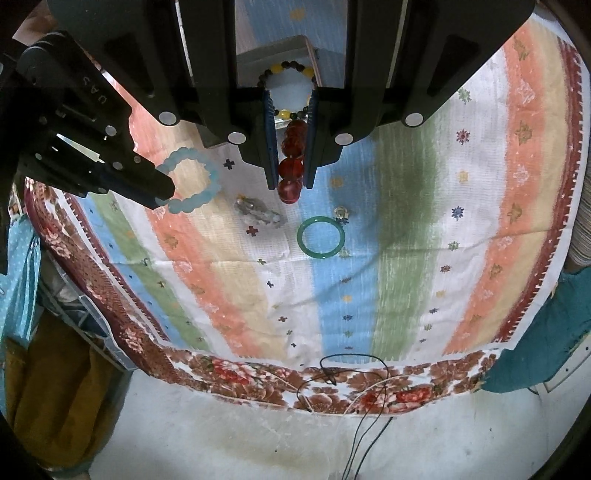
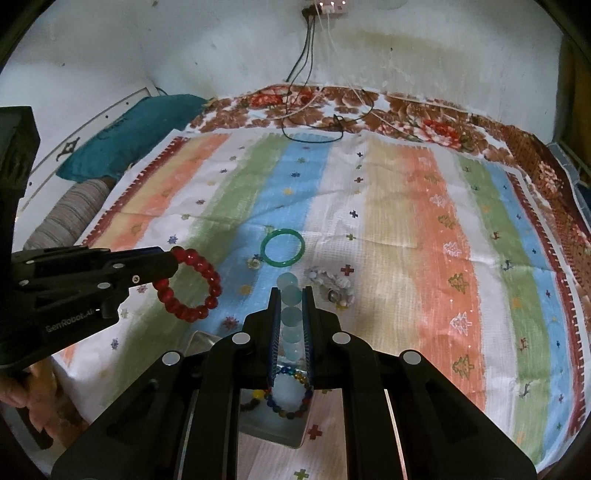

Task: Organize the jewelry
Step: 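Carry both held bracelets over the silver tin box, then open both tools to drop the bracelets into the tin box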

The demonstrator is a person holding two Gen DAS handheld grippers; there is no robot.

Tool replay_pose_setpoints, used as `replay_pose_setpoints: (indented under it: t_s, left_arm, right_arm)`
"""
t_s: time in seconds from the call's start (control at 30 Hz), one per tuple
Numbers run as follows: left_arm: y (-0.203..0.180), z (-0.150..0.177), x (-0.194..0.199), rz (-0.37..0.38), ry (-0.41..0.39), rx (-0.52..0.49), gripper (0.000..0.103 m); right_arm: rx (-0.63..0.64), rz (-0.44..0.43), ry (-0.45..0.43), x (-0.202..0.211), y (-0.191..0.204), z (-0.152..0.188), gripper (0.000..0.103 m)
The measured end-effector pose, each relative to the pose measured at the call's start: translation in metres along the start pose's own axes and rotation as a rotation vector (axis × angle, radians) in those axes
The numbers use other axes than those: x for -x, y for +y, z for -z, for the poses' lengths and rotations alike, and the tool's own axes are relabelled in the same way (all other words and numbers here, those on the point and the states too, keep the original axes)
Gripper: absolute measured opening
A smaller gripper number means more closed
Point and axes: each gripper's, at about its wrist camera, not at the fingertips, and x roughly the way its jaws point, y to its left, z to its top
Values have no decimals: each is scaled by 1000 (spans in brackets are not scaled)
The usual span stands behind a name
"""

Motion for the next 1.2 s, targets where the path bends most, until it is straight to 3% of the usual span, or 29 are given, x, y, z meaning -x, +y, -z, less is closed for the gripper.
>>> replay_pose_setpoints:
  t_s: [1.2]
  left_arm:
    - [-25, 50, 39, 30, -35, -71, 13]
  right_arm:
    - [5, -65, -25, 38, 14, 48, 12]
